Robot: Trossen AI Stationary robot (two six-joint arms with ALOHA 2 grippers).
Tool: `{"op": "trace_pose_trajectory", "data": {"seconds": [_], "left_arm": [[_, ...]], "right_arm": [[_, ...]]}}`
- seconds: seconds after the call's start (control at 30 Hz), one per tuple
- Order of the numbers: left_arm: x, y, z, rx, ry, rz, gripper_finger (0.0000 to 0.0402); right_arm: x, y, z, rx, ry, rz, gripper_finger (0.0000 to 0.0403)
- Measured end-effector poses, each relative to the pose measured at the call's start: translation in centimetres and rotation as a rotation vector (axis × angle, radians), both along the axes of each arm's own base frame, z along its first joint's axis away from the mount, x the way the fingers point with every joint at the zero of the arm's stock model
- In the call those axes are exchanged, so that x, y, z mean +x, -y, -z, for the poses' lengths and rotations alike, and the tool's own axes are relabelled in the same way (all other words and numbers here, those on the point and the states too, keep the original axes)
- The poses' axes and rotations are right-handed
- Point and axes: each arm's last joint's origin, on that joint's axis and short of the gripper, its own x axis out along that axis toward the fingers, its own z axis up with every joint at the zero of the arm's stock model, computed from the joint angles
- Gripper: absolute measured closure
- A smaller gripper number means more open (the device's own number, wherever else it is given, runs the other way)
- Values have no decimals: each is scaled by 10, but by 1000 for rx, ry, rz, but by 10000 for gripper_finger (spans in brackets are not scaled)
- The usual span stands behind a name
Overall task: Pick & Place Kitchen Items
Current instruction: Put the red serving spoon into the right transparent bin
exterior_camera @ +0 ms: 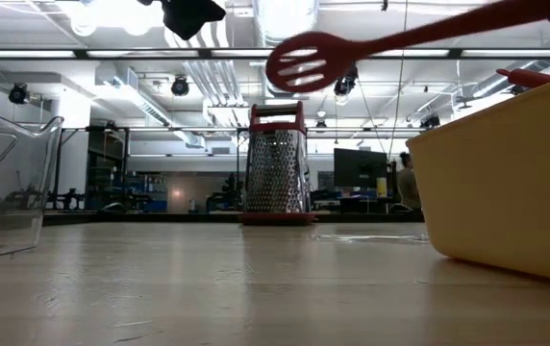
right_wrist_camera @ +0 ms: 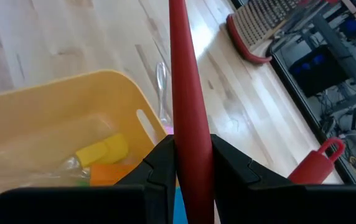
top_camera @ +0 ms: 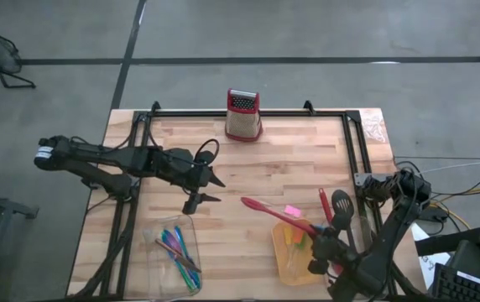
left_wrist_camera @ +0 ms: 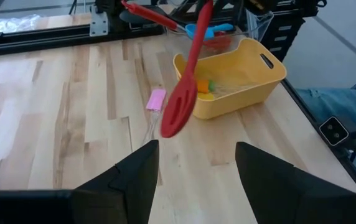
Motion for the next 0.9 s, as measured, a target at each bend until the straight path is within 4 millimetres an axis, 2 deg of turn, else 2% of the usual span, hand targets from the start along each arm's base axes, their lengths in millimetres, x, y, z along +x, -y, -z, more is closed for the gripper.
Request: {"op": "trace_pose_trajectory", "data": {"seconds": [0.2, 0.6, 0.7, 0.9], "left_arm": [[0, 0, 0, -4, -2, -3, 183], [0, 0, 0, -4, -2, -1, 183], [0, 0, 0, -4, -2, -2, 183], [1, 0, 0, -5, 8, -2, 183]], "right_arm": [[-3, 3, 7, 1, -18, 28, 338], [-4, 3, 9, 34, -50, 61, 338], [-6, 3, 11, 79, -108, 100, 338], [-15, -2, 9, 83, -116, 64, 338]]}}
